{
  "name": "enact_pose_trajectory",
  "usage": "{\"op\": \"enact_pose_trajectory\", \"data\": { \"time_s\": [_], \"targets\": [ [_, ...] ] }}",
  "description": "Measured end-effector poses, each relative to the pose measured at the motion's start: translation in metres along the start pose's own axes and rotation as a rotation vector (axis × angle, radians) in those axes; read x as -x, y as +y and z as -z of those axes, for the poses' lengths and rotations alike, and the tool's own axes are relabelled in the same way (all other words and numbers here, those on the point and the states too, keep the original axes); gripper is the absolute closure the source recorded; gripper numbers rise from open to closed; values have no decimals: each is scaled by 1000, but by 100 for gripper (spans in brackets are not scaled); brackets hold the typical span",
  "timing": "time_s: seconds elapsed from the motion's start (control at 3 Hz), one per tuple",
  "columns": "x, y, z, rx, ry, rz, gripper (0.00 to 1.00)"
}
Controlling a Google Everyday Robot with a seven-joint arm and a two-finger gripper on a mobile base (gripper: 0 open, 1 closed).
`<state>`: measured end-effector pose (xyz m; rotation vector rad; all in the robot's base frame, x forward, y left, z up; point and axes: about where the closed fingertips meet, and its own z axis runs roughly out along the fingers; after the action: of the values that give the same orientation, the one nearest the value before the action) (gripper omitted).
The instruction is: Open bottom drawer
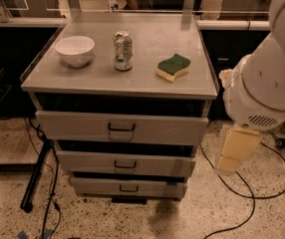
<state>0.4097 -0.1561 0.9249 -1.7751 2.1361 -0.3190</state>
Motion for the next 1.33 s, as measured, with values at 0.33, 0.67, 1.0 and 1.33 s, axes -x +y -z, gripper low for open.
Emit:
{"op": "enact_pose_trajectory", "data": {
  "time_s": [0.33, 0.67, 1.0, 1.33],
  "targets": [
    [0, 26, -23, 54, -4, -3, 0],
    [7, 88, -81, 184, -30, -9, 0],
    [18, 126, -126, 269, -52, -12, 0],
    [18, 133, -135, 285, -54, -11, 0]
  ]
}}
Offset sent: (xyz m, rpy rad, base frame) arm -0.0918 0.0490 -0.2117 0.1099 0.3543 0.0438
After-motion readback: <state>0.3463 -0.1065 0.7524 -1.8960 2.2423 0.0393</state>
